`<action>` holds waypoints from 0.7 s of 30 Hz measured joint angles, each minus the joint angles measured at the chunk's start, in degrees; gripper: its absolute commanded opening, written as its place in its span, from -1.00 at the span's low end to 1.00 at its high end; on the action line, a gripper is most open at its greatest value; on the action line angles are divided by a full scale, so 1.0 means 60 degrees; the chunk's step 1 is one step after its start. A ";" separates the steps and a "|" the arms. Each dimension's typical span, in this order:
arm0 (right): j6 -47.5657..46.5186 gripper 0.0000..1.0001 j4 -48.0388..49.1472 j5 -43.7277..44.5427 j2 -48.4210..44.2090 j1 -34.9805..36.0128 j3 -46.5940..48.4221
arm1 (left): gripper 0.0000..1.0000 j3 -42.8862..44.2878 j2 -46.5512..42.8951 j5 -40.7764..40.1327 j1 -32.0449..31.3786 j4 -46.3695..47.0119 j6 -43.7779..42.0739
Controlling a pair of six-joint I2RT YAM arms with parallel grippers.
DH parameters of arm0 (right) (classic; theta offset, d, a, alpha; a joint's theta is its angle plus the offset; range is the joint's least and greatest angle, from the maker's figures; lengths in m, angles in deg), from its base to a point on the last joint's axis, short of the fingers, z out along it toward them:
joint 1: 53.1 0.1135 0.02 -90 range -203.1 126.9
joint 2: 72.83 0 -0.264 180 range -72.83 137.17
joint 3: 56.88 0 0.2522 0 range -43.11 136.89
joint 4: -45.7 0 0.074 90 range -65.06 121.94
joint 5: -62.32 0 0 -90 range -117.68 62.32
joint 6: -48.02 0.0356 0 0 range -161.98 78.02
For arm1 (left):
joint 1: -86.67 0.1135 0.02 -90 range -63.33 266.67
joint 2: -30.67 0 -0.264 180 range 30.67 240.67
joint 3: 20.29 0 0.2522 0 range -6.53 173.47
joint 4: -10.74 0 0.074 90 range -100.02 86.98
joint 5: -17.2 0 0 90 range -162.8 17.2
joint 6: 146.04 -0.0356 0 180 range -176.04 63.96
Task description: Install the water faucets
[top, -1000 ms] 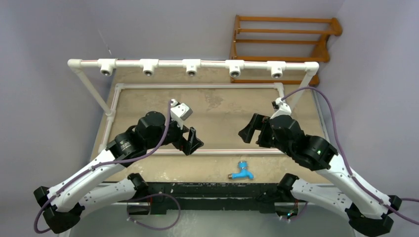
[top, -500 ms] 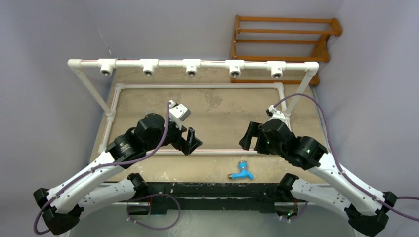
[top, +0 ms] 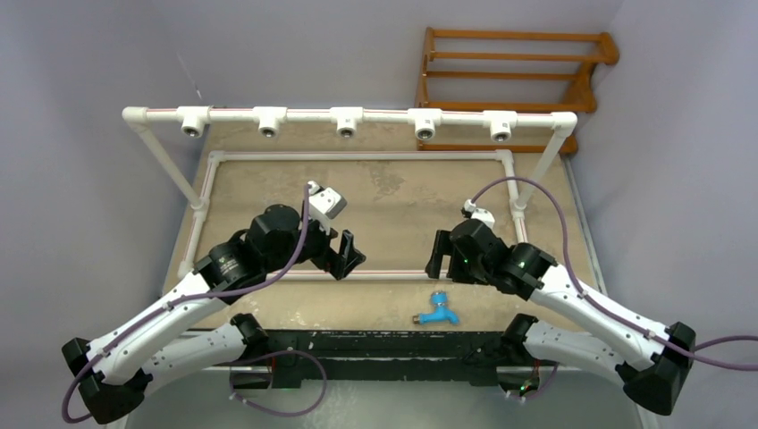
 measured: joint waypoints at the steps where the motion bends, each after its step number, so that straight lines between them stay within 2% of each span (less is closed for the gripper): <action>1: 0.0011 0.77 0.0015 0.0004 0.0036 0.0000 -0.0062 | 0.74 0.0000 -0.0015 0.0000 0.0000 0.0000 0.0000; 6: 0.0255 0.70 0.0135 0.0091 0.0459 0.0193 -0.0382 | 0.74 -0.0029 -0.0168 -0.0004 0.0000 -0.0011 0.0000; 16: 0.1253 0.67 0.0331 0.0117 0.1417 0.1647 -0.0951 | 0.74 -0.0040 -0.0226 0.0058 0.0000 -0.0015 -0.0011; 21: 0.1701 0.64 0.0317 0.0197 0.1759 0.1953 -0.1064 | 0.74 -0.0040 -0.0233 0.0127 0.0000 -0.0015 -0.0011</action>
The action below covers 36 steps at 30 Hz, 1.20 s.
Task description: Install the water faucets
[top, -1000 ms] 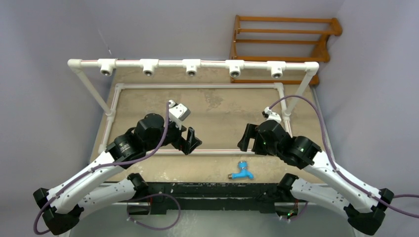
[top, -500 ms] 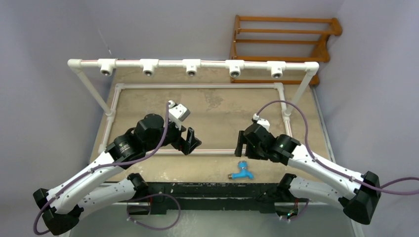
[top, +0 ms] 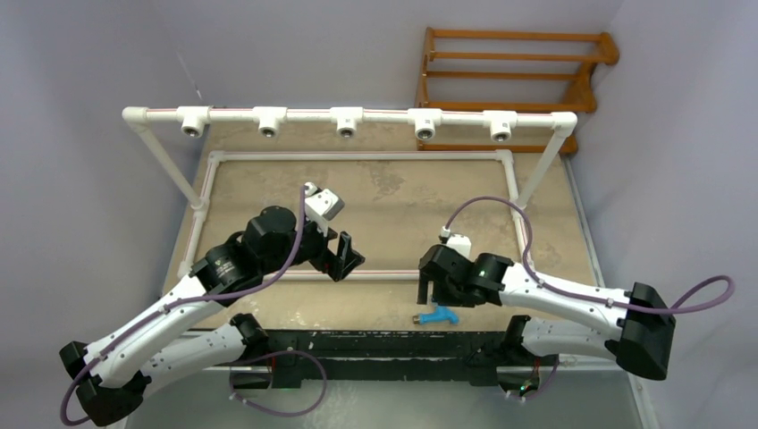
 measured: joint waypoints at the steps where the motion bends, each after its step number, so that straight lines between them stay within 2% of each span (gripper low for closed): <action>1: 0.0047 0.64 0.0000 0.0040 0.0055 0.0018 0.0000 | 0.74 0.0000 -0.0007 0.0015 0.0000 0.0000 0.0000; 14: 0.0841 0.54 0.0022 0.0656 0.1665 0.0295 0.0026 | 0.73 -0.0004 -0.0248 0.0171 0.0000 -0.0004 0.0007; 26: 0.1078 0.04 0.0652 0.0707 0.2922 0.0295 0.0080 | 0.73 -0.0004 -0.0299 0.0364 0.0000 -0.0007 0.0004; 28: 0.1053 -0.10 0.0750 0.0696 0.3024 0.0295 0.0164 | 0.73 -0.0004 -0.0299 0.0364 0.0000 -0.0004 0.0004; 35: 0.0987 -1.00 0.0962 0.0696 0.3231 0.0299 0.0328 | 0.73 -0.0007 -0.0299 0.0357 0.0000 -0.0004 0.0004; 36: 0.0987 -1.00 0.0998 0.0703 0.3235 0.0299 0.0328 | 0.73 -0.0015 -0.0299 0.0353 0.0000 -0.0004 0.0004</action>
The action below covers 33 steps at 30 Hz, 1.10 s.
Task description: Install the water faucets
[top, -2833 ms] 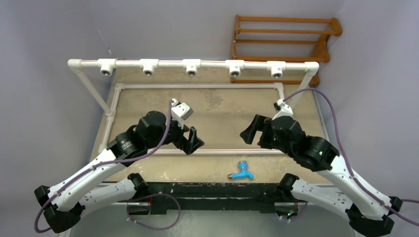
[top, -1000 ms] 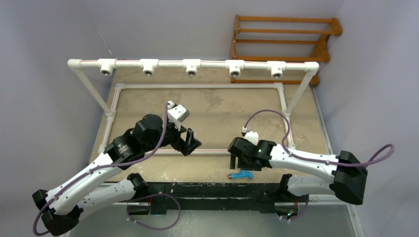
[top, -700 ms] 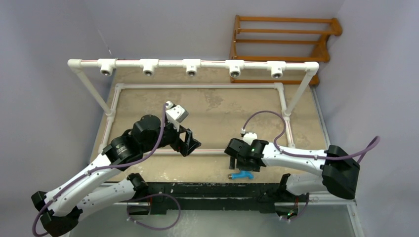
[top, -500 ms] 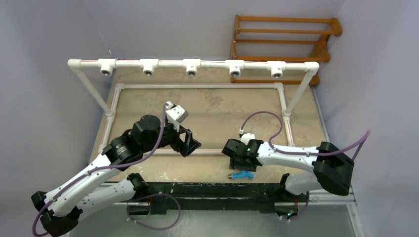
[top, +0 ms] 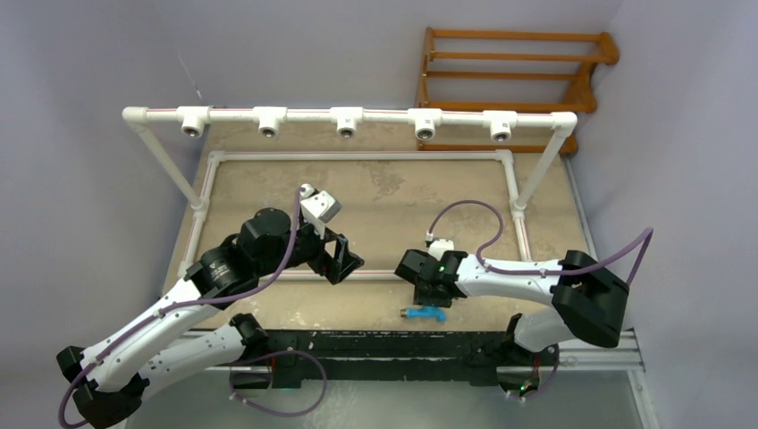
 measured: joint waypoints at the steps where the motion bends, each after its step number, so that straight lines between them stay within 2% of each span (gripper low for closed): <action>1: 0.0000 -1.00 0.0015 0.0000 0.0000 0.0000 0.0000 | 0.73 -0.0004 -0.0004 -0.0004 0.0000 -0.0004 0.0000; 9: -0.0007 -1.00 0.0270 0.0055 -0.0342 0.0018 0.0069 | 0.72 -0.0029 0.0160 0.0066 0.0000 -0.0091 0.0386; 18: -0.0273 -1.00 0.0954 0.0321 -0.0845 0.0109 0.0455 | 0.71 -0.0098 0.0386 0.0528 0.0000 -0.0525 0.1723; 33: -0.1206 -1.00 0.2885 0.0455 -0.0882 0.0452 0.1107 | 0.66 -0.1730 0.0994 0.1570 0.0000 -0.0295 0.4437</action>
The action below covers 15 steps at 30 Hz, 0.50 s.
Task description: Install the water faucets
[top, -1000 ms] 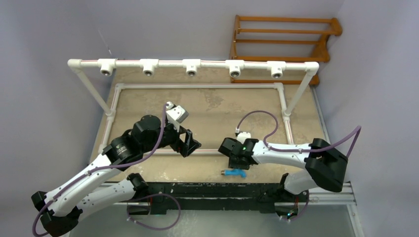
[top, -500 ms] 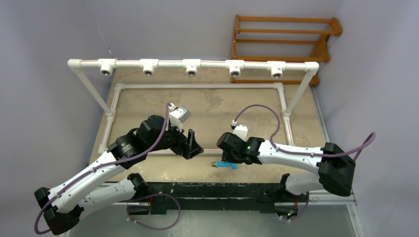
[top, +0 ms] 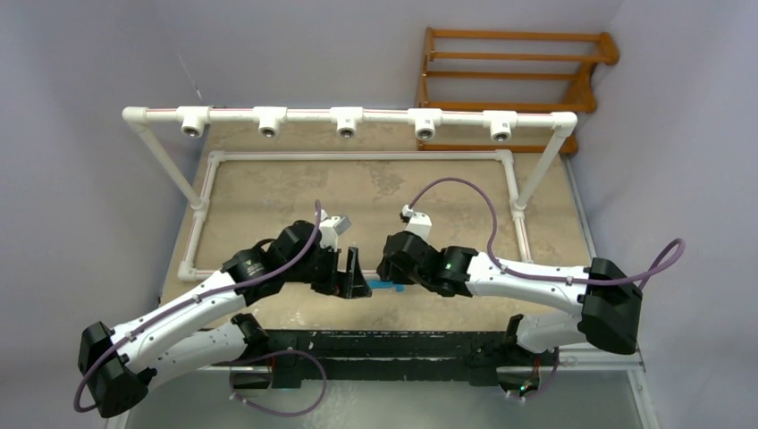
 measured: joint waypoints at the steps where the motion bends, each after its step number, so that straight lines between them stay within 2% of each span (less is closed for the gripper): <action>1: -0.0051 -1.00 0.0073 0.0000 0.0000 0.0018 0.0029 | 0.65 -0.0098 0.0055 0.0051 0.0000 0.0069 0.0142; 9: -0.0284 -1.00 0.0659 -0.0025 -0.0193 0.0197 0.0106 | 0.53 -0.0459 0.0270 0.0244 0.0000 0.0441 0.0940; 15: -0.0295 -1.00 0.1045 -0.0062 -0.0769 0.0361 0.0102 | 0.30 -0.0543 0.0288 0.0244 0.0000 0.0758 0.1304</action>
